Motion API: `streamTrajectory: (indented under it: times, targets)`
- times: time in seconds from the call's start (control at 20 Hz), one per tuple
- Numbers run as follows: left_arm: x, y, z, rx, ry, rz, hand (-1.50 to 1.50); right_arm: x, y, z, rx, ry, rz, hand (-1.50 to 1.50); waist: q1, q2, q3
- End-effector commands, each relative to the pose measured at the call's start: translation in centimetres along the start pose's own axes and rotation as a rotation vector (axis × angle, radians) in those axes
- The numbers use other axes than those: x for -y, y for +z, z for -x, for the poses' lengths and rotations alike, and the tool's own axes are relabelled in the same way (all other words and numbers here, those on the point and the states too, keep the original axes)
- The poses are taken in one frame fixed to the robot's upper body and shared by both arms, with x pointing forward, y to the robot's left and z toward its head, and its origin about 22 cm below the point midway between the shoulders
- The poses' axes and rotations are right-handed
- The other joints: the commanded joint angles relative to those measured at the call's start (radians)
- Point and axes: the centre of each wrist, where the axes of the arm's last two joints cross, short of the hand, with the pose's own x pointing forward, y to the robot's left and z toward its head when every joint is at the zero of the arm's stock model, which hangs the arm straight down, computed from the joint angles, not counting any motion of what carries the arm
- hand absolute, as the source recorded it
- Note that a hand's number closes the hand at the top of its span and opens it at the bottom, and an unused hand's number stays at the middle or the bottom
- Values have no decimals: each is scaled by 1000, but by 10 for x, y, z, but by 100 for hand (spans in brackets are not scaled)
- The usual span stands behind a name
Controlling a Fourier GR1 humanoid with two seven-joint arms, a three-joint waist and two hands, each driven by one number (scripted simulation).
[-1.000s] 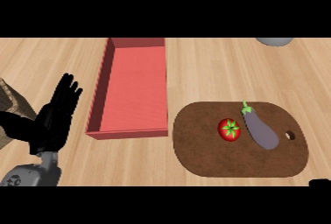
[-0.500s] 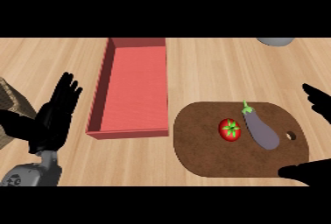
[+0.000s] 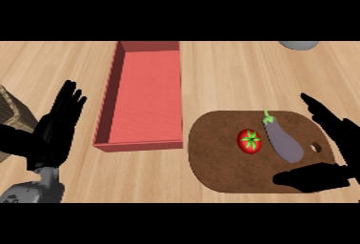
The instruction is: Pick the tomato from the cutting board and place it in the cardboard box
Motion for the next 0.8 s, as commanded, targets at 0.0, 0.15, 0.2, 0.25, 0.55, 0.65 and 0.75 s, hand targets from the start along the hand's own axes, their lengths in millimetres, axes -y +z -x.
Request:
streamTrajectory:
  times: [0.0, 0.15, 0.2, 0.25, 0.55, 0.65, 0.75]
  targets:
    - [14, -10, 8, -14, 3, -11, 0, -21, -20, 1, -41, 17, -23, -150, -2, 1, 0]
    - [-5, 8, 20, 2, -7, -11, 0, -9, -15, -8, -41, -8, 23, -150, -1, 0, 0]
    - [-5, 3, -4, 0, -4, -12, 0, -18, -6, 2, -43, 5, 21, -150, -3, -1, 0]
    - [-2, -3, 1, -14, -20, -20, 0, -23, -19, -7, -32, 12, 24, -150, -2, 0, 0]
    - [-2, -17, 15, -6, -7, -8, 0, -41, -31, 24, -48, -10, 2, -150, -5, 1, 0]
    - [1, 2, 2, 9, -3, 0, 0, -36, -26, 17, -37, -18, 13, -150, -3, -1, 0]
    - [10, 3, -7, 2, 4, 9, 0, -46, -27, -3, -40, -8, -14, -150, -1, -1, 0]
